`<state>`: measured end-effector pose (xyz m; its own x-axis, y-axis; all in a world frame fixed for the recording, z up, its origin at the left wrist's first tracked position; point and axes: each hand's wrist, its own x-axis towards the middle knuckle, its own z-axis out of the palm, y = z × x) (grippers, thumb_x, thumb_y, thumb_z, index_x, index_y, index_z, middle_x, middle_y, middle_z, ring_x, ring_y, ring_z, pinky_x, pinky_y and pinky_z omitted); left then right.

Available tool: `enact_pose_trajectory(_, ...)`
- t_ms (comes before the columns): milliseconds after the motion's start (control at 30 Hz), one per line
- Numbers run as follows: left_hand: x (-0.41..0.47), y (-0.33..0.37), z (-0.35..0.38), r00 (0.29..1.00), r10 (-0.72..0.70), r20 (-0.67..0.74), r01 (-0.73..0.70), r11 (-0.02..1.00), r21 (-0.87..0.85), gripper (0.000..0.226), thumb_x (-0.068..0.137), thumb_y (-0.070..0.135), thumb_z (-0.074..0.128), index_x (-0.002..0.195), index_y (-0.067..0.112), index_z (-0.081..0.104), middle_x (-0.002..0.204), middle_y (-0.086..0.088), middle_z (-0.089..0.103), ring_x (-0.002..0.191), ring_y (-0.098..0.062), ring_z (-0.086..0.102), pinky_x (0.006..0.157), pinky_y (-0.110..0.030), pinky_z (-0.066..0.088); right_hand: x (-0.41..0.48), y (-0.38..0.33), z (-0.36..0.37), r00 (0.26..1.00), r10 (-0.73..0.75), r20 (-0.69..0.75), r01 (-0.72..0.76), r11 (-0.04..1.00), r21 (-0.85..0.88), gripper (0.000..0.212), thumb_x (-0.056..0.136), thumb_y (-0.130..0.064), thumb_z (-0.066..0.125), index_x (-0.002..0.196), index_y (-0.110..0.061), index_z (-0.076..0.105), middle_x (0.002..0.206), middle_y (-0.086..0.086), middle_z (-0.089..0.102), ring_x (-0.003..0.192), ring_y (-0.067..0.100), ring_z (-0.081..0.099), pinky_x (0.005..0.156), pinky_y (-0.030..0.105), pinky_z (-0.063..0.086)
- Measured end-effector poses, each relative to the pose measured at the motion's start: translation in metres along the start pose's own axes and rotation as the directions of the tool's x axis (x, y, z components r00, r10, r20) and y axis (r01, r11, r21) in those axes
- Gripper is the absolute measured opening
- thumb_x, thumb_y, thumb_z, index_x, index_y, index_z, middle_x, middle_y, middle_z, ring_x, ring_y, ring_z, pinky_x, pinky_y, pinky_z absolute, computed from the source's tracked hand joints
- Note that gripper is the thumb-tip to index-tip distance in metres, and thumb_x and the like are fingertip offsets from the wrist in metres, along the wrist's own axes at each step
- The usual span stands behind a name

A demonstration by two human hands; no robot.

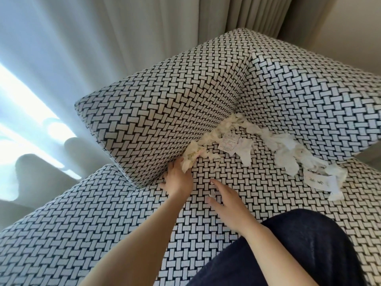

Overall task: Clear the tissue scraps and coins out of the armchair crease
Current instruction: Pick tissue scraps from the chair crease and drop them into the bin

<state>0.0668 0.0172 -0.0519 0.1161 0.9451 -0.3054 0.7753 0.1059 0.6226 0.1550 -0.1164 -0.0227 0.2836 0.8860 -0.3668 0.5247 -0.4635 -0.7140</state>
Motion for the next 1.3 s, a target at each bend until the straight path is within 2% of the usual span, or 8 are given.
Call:
enact_pose_trajectory(200,-0.008,-0.01,0.002,0.991,0.116,-0.068,-0.119,0.992,-0.041,0.037,0.094,0.024,0.047,0.131,0.028,0.05,0.135,0.002,0.047,0.121,-0.023,0.045,0.102,-0.049,0.035,0.002,0.002,-0.001,1.0,0.017,-0.017,-0.017,0.999,0.031,0.056,0.098,-0.042,0.042,0.148,-0.033,0.02,0.153,-0.005,0.029,0.141,0.012,0.022,0.113,0.03,0.02)
enact_pose_trajectory(400,-0.035,-0.022,0.001,0.946,0.318,-0.069,-0.318,0.948,0.011,0.044,0.091,0.016,0.053,0.133,0.029,0.05,0.135,0.003,0.051,0.12,-0.023,0.036,0.101,-0.044,0.033,0.003,0.002,-0.001,0.998,0.04,-0.042,-0.037,0.997,0.065,0.054,0.097,-0.043,0.043,0.147,-0.034,0.023,0.15,-0.003,0.034,0.137,0.012,0.031,0.11,0.031,0.027)
enact_pose_trajectory(533,-0.055,-0.027,0.002,0.927,0.373,0.017,-0.371,0.925,-0.085,0.067,0.093,0.012,0.052,0.146,0.039,0.023,0.132,0.004,0.054,0.126,-0.024,0.039,0.107,-0.045,0.033,0.001,-0.002,-0.004,0.998,0.037,-0.059,-0.029,0.99,0.136,0.052,0.096,-0.038,0.048,0.145,-0.033,0.028,0.141,-0.011,0.043,0.127,0.003,0.039,0.105,0.024,0.03)
enact_pose_trajectory(700,-0.072,-0.034,0.006,0.913,0.384,0.135,-0.345,0.906,-0.245,0.093,0.089,0.015,0.057,0.139,0.06,-0.007,0.115,0.012,0.06,0.102,-0.016,0.058,0.088,-0.044,0.05,-0.001,-0.005,-0.006,0.996,0.064,-0.056,-0.048,0.966,0.255,0.054,0.095,-0.034,0.053,0.144,-0.034,0.028,0.132,-0.007,0.053,0.119,0.005,0.048,0.097,0.021,0.033)
enact_pose_trajectory(833,-0.082,-0.037,0.001,0.91,0.385,0.152,-0.34,0.904,-0.26,0.082,0.085,0.005,0.059,0.145,0.041,0.016,0.124,0.011,0.05,0.114,-0.014,0.051,0.096,-0.039,0.048,0.0,-0.005,-0.007,0.99,0.105,-0.099,-0.069,0.948,0.309,0.052,0.096,-0.032,0.051,0.143,-0.031,0.027,0.122,-0.009,0.054,0.112,0.006,0.053,0.089,0.021,0.036)
enact_pose_trajectory(1000,-0.087,-0.05,-0.01,0.893,0.445,0.072,-0.431,0.89,-0.151,0.06,0.086,0.003,0.059,0.139,0.027,0.043,0.138,0.009,0.046,0.127,-0.01,0.037,0.108,-0.034,0.033,0.001,-0.001,-0.007,0.969,0.11,-0.223,-0.05,0.965,0.256,0.056,0.097,-0.03,0.049,0.146,-0.026,0.021,0.139,-0.001,0.047,0.123,0.013,0.048,0.093,0.023,0.037)
enact_pose_trajectory(1167,-0.085,-0.059,-0.019,0.913,0.403,0.056,-0.395,0.912,-0.112,0.042,0.088,0.008,0.061,0.127,0.024,0.056,0.125,0.009,0.057,0.116,-0.007,0.042,0.1,-0.026,0.032,0.002,0.001,-0.007,0.977,0.008,-0.214,0.028,0.986,0.166,0.054,0.098,-0.031,0.046,0.146,-0.038,0.022,0.148,-0.004,0.032,0.136,0.012,0.029,0.104,0.023,0.024)
enact_pose_trajectory(1300,-0.082,-0.055,-0.025,0.916,0.396,0.072,-0.391,0.917,-0.075,0.035,0.089,0.013,0.061,0.122,0.024,0.059,0.108,0.016,0.061,0.111,-0.013,0.051,0.098,-0.036,0.04,0.001,0.005,-0.004,0.985,0.002,-0.171,0.007,0.998,0.055,0.051,0.097,-0.032,0.049,0.145,-0.025,0.032,0.15,-0.004,0.031,0.139,0.011,0.026,0.107,0.021,0.019)
